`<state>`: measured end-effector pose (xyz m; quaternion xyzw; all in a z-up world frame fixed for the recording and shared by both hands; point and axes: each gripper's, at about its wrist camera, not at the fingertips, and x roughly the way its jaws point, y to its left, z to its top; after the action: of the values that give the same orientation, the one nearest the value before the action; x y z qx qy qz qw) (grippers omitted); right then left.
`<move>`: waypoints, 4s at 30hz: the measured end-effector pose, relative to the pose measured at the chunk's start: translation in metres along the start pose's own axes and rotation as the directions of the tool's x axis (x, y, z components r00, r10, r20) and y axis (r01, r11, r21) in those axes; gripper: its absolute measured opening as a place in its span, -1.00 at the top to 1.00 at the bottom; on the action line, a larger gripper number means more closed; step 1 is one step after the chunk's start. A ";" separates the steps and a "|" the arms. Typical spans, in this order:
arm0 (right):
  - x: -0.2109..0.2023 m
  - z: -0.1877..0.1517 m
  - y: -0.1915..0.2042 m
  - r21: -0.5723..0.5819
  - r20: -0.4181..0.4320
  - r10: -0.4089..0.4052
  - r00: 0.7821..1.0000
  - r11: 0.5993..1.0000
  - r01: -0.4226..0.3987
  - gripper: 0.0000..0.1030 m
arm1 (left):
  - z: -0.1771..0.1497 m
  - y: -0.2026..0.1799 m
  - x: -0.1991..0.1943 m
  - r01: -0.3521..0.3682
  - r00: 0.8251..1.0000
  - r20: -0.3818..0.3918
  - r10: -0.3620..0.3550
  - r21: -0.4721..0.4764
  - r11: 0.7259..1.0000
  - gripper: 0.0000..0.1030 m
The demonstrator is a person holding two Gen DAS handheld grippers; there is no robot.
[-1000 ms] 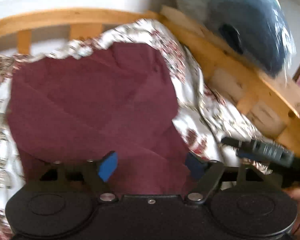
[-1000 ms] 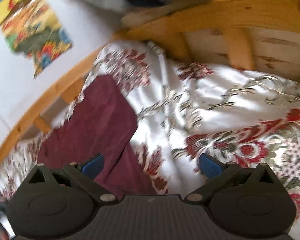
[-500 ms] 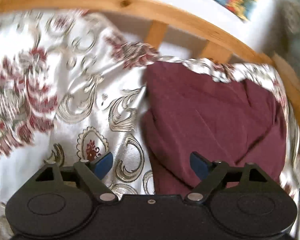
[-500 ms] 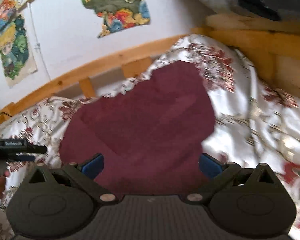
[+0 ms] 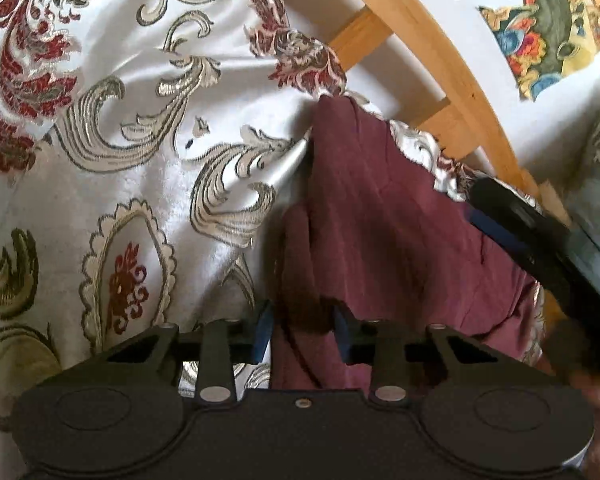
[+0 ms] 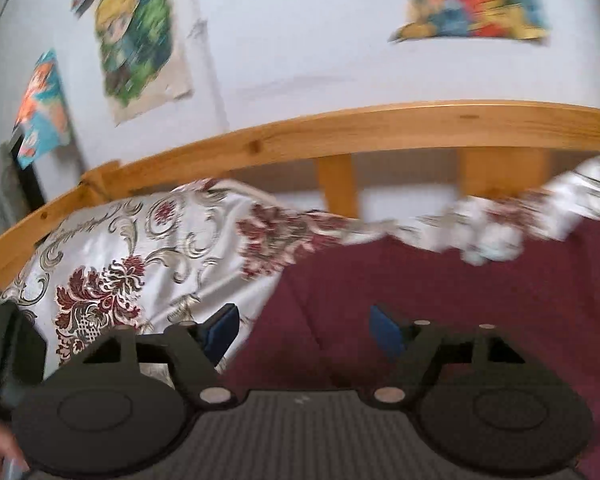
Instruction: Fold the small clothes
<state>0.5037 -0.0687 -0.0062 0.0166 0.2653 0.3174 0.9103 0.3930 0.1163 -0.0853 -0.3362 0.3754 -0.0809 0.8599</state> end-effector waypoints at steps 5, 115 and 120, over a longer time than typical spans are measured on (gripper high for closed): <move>0.067 0.020 0.002 0.045 -0.104 0.044 0.994 0.998 -0.040 -0.59 | 0.006 0.005 0.001 0.018 1.000 0.014 -0.018 0.007 1.000 0.05; -0.259 -0.275 0.052 -0.851 -0.212 -0.658 0.722 0.488 0.194 0.78 | -0.247 -0.121 -0.105 -0.136 0.884 0.204 0.420 0.973 -0.187 0.81; -0.291 -0.242 0.064 -0.772 -0.071 -0.671 0.738 0.505 0.386 0.85 | -0.214 -0.145 -0.138 -0.296 0.893 0.314 0.323 0.949 -0.104 0.86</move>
<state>0.1565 -0.2217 -0.0643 -0.4797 0.2746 0.0913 0.8283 0.1620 -0.0507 -0.0165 0.4696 0.2802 -0.1235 0.8281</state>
